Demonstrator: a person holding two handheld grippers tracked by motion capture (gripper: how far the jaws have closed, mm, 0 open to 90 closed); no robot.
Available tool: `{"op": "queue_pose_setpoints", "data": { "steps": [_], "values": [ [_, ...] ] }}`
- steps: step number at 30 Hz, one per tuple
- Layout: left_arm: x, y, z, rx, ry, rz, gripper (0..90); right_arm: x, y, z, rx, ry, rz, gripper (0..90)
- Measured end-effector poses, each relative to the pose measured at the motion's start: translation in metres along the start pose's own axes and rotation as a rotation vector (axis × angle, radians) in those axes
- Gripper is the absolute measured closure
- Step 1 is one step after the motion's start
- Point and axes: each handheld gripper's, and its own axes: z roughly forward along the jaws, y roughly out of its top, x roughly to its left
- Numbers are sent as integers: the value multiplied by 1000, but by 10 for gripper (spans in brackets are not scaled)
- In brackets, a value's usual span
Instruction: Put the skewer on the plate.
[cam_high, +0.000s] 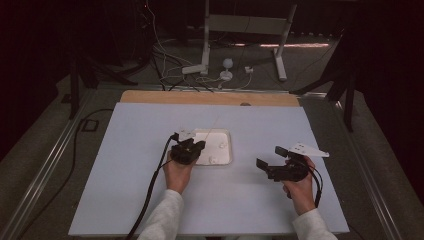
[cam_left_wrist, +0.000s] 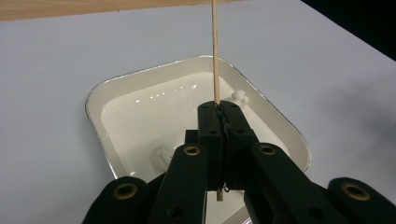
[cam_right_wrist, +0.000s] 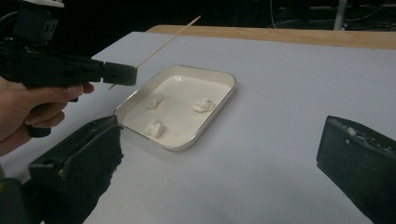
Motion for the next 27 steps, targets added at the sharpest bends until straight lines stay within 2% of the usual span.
{"op": "queue_pose_setpoints", "data": {
  "steps": [17, 25, 27],
  "values": [
    [-1, -12, 14, 65, 30, -17, 892, 1, 0, 0, 0, 4, -2, 0],
    [3, -20, 17, 97, 63, -42, 892, 1, 0, 0, 3, 7, -5, 0],
    [4, -21, 17, 99, 74, -61, 892, 1, 0, 0, 4, 6, -5, 0]
  ]
}}
